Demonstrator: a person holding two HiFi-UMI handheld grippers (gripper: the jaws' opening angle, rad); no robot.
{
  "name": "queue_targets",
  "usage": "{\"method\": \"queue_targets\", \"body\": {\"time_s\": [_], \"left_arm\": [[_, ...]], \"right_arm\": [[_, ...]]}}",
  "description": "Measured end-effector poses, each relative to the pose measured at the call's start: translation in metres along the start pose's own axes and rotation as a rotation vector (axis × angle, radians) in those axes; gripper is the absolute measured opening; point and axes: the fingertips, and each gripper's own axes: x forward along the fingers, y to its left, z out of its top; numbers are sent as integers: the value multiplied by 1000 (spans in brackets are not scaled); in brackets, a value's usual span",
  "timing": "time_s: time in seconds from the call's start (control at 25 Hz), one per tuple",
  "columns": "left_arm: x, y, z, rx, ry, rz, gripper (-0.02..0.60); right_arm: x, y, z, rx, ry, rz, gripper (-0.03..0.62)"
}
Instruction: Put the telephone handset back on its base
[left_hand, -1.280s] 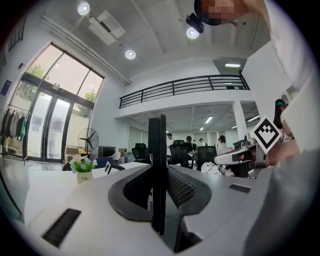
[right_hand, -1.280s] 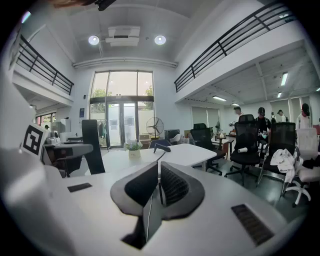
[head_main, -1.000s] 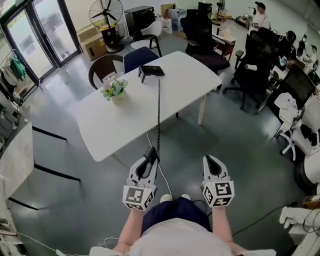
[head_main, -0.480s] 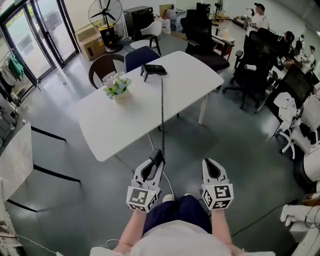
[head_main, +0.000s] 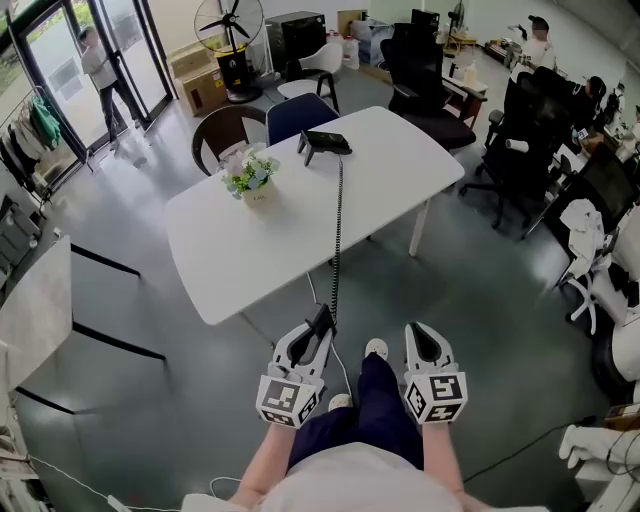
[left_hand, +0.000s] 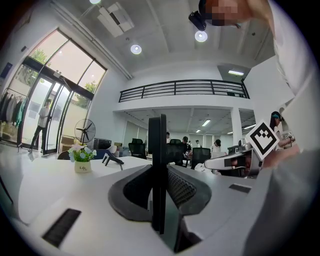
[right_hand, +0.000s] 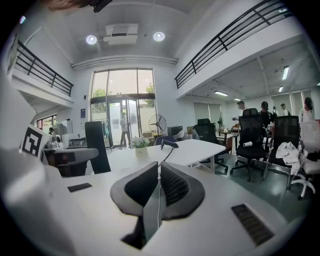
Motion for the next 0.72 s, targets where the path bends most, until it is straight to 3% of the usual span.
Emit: {"method": "queue_targets", "body": {"time_s": [0.24, 0.72], "left_arm": [[30, 9, 2, -7, 2, 14, 83], [134, 31, 10, -28, -3, 39, 83]], "right_arm": [[29, -17, 9, -1, 3, 23, 40], [114, -90, 46, -9, -3, 42, 40]]}}
